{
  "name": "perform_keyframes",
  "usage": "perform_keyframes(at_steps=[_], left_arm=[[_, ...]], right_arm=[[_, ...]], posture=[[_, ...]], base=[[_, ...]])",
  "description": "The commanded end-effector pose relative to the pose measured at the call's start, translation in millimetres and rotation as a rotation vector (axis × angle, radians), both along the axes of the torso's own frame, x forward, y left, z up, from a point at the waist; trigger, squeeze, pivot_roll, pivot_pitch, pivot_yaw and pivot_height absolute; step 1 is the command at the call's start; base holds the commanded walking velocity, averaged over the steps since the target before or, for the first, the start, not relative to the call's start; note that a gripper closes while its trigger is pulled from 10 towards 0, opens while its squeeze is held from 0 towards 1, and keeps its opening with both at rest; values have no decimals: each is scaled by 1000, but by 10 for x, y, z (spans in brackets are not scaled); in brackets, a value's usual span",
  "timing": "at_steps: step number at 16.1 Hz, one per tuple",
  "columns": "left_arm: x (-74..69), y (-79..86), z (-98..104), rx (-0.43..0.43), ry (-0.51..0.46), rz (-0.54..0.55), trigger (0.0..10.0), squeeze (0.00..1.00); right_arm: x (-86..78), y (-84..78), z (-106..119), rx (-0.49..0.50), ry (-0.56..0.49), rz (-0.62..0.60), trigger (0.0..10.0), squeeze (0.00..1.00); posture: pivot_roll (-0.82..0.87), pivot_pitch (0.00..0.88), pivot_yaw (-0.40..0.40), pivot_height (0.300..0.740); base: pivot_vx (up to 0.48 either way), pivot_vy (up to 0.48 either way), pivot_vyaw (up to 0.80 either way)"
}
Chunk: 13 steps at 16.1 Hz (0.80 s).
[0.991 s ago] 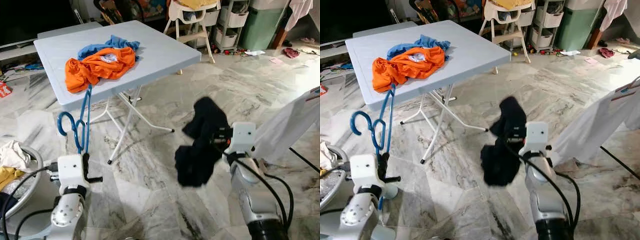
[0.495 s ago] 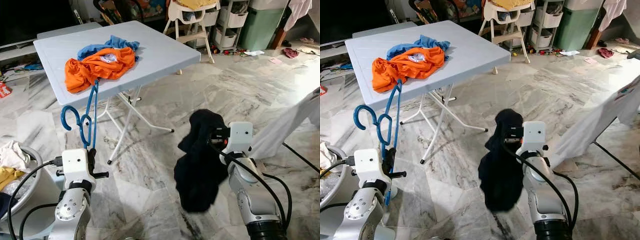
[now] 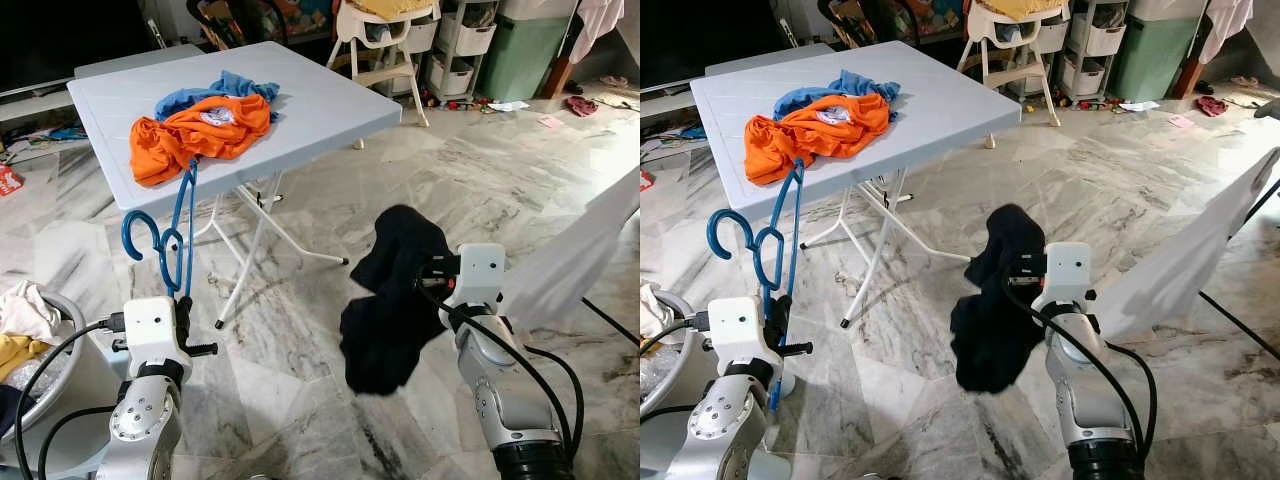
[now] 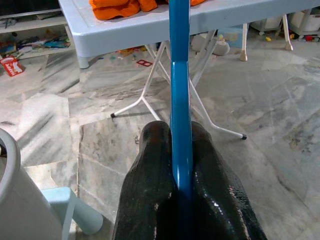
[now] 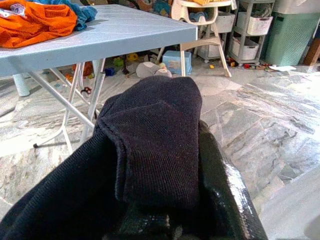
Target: Hang hanger
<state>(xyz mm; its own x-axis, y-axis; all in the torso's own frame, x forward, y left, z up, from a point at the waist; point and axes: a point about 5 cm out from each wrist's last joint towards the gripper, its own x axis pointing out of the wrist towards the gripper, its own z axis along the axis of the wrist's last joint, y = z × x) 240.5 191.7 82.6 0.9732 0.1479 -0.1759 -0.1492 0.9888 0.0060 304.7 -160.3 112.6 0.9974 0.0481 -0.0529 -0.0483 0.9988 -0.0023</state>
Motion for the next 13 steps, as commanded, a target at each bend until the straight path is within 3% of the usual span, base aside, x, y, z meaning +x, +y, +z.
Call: perform_keyframes(at_steps=[1, 13], left_arm=[[-1, 18, 42, 22, -9, 1, 10000, 0], [-1, 18, 42, 22, -9, 1, 10000, 0]], right_arm=[[11, 24, 137, 5, -56, 8, 10000, 0], [11, 24, 137, 5, -56, 8, 10000, 0]], posture=[[-44, 0, 31, 740], [-44, 0, 31, 740]], base=[[0, 0, 0], [0, 0, 0]])
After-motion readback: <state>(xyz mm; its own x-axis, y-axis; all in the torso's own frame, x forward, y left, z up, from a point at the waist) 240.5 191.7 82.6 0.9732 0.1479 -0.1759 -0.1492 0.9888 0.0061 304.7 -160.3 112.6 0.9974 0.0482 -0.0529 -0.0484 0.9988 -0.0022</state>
